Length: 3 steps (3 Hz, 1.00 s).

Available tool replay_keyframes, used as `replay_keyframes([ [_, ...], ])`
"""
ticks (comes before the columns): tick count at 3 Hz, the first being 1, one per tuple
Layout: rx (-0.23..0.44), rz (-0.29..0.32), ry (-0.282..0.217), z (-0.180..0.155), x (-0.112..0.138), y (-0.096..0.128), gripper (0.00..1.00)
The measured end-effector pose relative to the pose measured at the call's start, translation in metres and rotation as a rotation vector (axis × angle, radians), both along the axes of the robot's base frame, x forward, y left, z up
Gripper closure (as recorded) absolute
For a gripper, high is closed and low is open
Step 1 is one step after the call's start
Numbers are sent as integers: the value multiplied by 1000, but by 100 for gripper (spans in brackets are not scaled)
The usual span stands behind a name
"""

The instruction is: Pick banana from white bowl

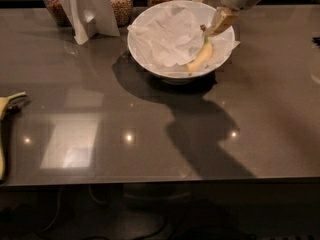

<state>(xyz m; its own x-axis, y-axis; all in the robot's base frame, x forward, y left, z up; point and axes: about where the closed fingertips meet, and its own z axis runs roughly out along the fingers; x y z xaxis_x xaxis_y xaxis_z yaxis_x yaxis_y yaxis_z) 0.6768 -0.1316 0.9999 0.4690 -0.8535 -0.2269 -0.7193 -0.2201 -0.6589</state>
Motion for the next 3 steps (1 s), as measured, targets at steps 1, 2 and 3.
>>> replay_keyframes([
  [1,-23,22,28,-12,3,-2,65],
  [2,-53,37,72,-27,3,-6,83],
  [3,-93,56,125,-42,1,-9,73],
])
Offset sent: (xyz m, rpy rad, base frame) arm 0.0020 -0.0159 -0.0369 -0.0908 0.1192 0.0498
